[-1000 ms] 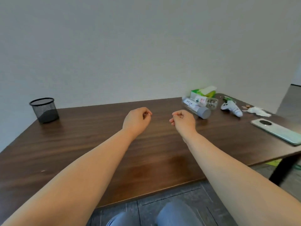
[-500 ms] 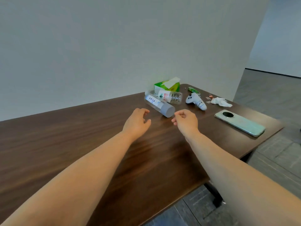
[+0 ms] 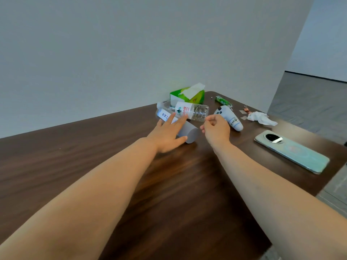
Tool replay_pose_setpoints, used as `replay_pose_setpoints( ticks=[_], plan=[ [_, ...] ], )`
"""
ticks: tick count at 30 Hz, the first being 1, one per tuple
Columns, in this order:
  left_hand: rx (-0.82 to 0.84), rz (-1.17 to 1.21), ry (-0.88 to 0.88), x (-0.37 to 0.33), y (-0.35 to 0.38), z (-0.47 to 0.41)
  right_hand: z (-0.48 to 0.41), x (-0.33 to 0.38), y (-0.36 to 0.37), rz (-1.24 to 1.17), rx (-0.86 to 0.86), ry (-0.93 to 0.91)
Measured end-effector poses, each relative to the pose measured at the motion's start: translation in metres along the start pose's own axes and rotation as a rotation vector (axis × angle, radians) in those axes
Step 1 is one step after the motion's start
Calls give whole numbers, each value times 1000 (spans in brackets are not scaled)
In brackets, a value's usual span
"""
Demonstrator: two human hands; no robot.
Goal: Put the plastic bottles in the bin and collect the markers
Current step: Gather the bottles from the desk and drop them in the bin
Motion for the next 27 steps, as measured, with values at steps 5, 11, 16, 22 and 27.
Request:
replay_pose_setpoints(
  ticks=[5, 11, 16, 22, 27],
  plan=[
    [-416, -188, -157, 27, -31, 16, -19, 11, 16, -17, -47, -49],
    [-85, 320, -780, 81, -14, 38, -36, 34, 45, 326, -65, -262],
    [-96, 361, -780, 91, -25, 50, -50, 29, 73, 842, 25, -233],
    [-140, 159, -693, 97, -28, 50, -41, 42, 76, 861, -242, -349],
    [-124, 101, -682, 101, -26, 47, -36, 40, 93, 1064, -19, -303]
  ],
)
Point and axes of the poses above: each hand's wrist, its own z-axis away from the middle knuckle, its own y-axis out of the palm, x = y × z, the point moved 5 cm from there along -z, towards the middle knuckle, and after that the axes turned 10 degrees about y, right-handed, at the moved point
